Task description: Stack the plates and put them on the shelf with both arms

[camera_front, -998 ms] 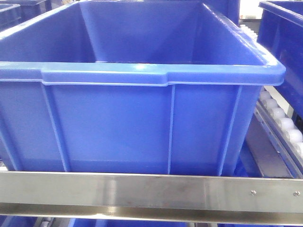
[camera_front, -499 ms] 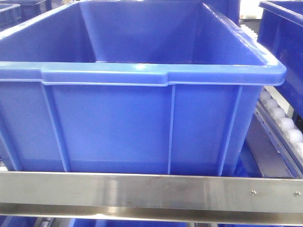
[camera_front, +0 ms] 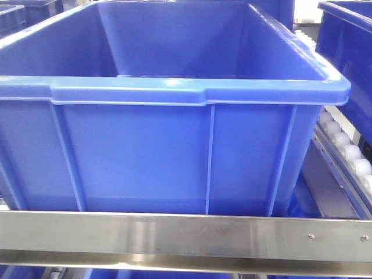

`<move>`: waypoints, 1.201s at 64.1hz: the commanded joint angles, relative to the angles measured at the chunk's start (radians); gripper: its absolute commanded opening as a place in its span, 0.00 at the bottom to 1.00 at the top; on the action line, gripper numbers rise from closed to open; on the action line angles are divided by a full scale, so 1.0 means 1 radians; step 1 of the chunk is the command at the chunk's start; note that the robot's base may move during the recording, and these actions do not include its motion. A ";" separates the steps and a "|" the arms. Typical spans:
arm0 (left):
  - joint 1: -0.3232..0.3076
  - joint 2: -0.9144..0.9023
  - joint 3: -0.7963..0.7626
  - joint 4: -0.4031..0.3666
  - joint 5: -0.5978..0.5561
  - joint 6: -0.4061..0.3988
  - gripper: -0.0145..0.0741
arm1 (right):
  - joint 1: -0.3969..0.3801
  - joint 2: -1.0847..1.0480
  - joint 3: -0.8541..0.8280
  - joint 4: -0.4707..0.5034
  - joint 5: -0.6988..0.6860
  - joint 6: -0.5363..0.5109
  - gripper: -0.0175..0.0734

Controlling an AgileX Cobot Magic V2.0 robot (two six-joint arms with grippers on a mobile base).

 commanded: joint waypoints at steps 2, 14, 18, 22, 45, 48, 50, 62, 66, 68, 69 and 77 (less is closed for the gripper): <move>-0.001 0.011 -0.031 -0.001 -0.081 -0.002 0.25 | -0.011 -0.061 0.033 -0.006 -0.099 -0.009 0.23; -0.001 0.013 -0.031 -0.001 -0.081 -0.002 0.25 | -0.008 -0.086 0.152 -0.006 -0.185 -0.009 0.23; -0.001 0.013 -0.031 -0.001 -0.081 -0.002 0.25 | -0.008 -0.086 0.148 -0.006 -0.178 -0.009 0.23; -0.001 0.013 -0.031 -0.001 -0.081 -0.002 0.25 | -0.008 -0.086 0.148 -0.006 -0.192 -0.009 0.23; -0.001 0.013 -0.031 -0.001 -0.081 -0.002 0.25 | -0.008 -0.086 0.148 -0.006 -0.191 -0.007 0.23; -0.001 0.013 -0.031 -0.001 -0.081 -0.002 0.25 | -0.008 -0.086 0.148 -0.006 -0.191 -0.007 0.23; -0.001 0.013 -0.031 -0.001 -0.081 -0.002 0.25 | -0.008 -0.086 0.148 -0.006 -0.191 -0.007 0.23; -0.001 0.013 -0.031 -0.001 -0.081 -0.002 0.25 | -0.008 -0.086 0.148 -0.006 -0.191 -0.007 0.23; -0.001 0.013 -0.031 -0.001 -0.081 -0.002 0.25 | -0.008 -0.086 0.148 -0.006 -0.191 -0.007 0.23; -0.001 0.013 -0.031 -0.001 -0.081 -0.002 0.25 | -0.008 -0.086 0.148 -0.006 -0.191 -0.007 0.23; -0.001 0.013 -0.031 -0.001 -0.081 -0.002 0.25 | -0.008 -0.086 0.148 -0.006 -0.191 -0.007 0.23; -0.001 0.013 -0.031 -0.001 -0.081 -0.002 0.25 | -0.008 -0.086 0.148 -0.006 -0.191 -0.007 0.23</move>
